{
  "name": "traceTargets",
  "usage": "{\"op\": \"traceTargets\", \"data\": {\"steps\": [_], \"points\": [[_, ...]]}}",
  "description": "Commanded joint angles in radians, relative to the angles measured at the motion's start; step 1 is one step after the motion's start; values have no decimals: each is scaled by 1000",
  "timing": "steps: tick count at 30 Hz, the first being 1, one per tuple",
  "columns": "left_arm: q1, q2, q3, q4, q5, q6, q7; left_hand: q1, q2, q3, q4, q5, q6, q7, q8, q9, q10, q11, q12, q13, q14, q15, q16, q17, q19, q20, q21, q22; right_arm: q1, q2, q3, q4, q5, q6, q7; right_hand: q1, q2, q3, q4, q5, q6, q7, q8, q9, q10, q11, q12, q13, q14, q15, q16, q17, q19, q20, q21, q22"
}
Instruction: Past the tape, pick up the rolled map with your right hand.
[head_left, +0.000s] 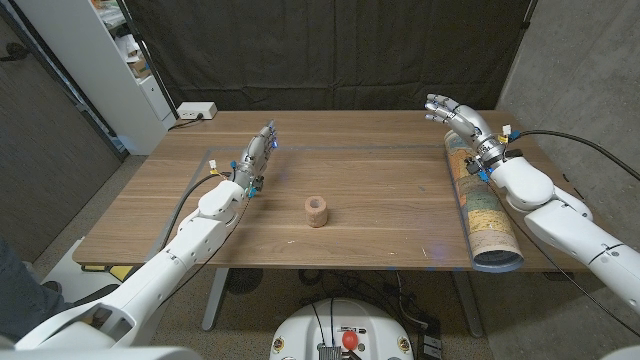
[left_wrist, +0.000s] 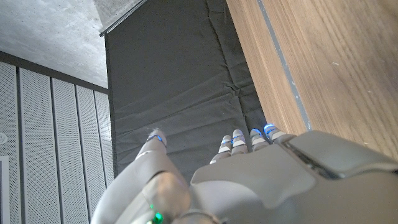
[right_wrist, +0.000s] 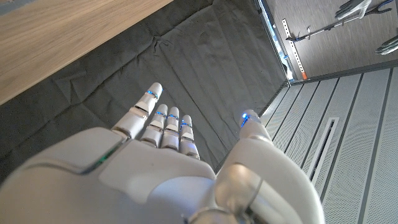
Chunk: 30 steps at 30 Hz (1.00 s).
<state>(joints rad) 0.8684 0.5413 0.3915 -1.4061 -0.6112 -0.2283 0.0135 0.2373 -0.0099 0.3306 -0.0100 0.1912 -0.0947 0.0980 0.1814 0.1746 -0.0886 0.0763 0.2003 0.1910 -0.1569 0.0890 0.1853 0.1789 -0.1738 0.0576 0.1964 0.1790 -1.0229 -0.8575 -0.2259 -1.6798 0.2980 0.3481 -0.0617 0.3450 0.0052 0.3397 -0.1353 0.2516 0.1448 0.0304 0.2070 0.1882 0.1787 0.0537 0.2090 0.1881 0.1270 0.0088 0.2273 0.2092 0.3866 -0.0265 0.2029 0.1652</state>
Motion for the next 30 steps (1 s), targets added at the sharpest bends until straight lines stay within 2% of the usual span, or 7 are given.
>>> {"op": "traceTargets", "data": {"steps": [1, 7, 9, 13, 24, 30], "points": [[-28, -11, 10, 33, 0, -1, -17, 2, 5, 2, -6, 0, -1, -4, 6, 4, -2, -7, 9, 1, -5, -4, 3, 4, -13, 7, -2, 2, -51, -15, 36, -43, -34, -55, -75, 0, -12, 3, -4, 7, 12, 1, 3, 6, 4, 0, 1, 6, 8, 0, -3, 0, 0, 11, -7, 4], [-36, -12, 12, 38, 0, -2, -23, 1, 5, 2, -7, 0, -1, -5, 6, 4, -1, -8, 9, 1, -5, -4, 3, 4, -13, 8, -2, 2, -78, -18, 58, -60, -40, -68, -100, 2, -15, 3, -6, 8, 10, 0, 2, 6, 4, 3, 1, 6, 9, 3, -4, 0, -2, 15, -8, 4], [-38, -13, 12, 40, 0, -3, -26, 1, 5, 2, -7, 0, -1, -5, 7, 4, -2, -8, 9, 1, -5, -4, 3, 4, -14, 9, -2, 2, -89, -21, 64, -71, -52, -81, -114, 4, -16, 3, -7, 9, 11, -10, 2, 6, 4, 4, 0, 6, 8, 6, -5, -1, -5, 17, -10, 4], [-43, -16, 14, 47, -1, -5, -31, 1, 6, 1, -8, 0, -1, -4, 7, 4, -3, -7, 9, 1, -6, -4, 3, 4, -14, 9, -1, 2, -109, -27, 77, -92, -70, -103, -137, 6, -17, 3, -8, 10, 11, -18, 1, 6, -1, 21, -3, 6, 3, 11, -8, -1, -10, 21, -12, 4], [-53, -19, 16, 67, -2, -12, -47, 0, 6, 1, -9, 0, 0, -3, 7, 4, -3, -7, 9, 1, -7, -3, 3, 4, -16, 13, -1, 3, -161, -37, 110, -147, -126, -172, -198, 8, -18, 4, -7, 12, 13, -31, 0, 7, -8, 26, -6, 7, -9, 24, -14, 0, -26, 31, -17, 4], [-58, -22, 17, 80, -4, -18, -57, -1, 7, 0, -10, 0, 1, -1, 7, 4, -3, -5, 9, 1, -7, -1, 3, 4, -16, 3, -1, 3, -177, -38, 121, -172, -150, -208, -221, 9, -18, 4, -7, 12, 13, -33, 0, 7, -9, 28, -7, 8, -12, 29, -16, 0, -31, 35, -18, 5]]}}
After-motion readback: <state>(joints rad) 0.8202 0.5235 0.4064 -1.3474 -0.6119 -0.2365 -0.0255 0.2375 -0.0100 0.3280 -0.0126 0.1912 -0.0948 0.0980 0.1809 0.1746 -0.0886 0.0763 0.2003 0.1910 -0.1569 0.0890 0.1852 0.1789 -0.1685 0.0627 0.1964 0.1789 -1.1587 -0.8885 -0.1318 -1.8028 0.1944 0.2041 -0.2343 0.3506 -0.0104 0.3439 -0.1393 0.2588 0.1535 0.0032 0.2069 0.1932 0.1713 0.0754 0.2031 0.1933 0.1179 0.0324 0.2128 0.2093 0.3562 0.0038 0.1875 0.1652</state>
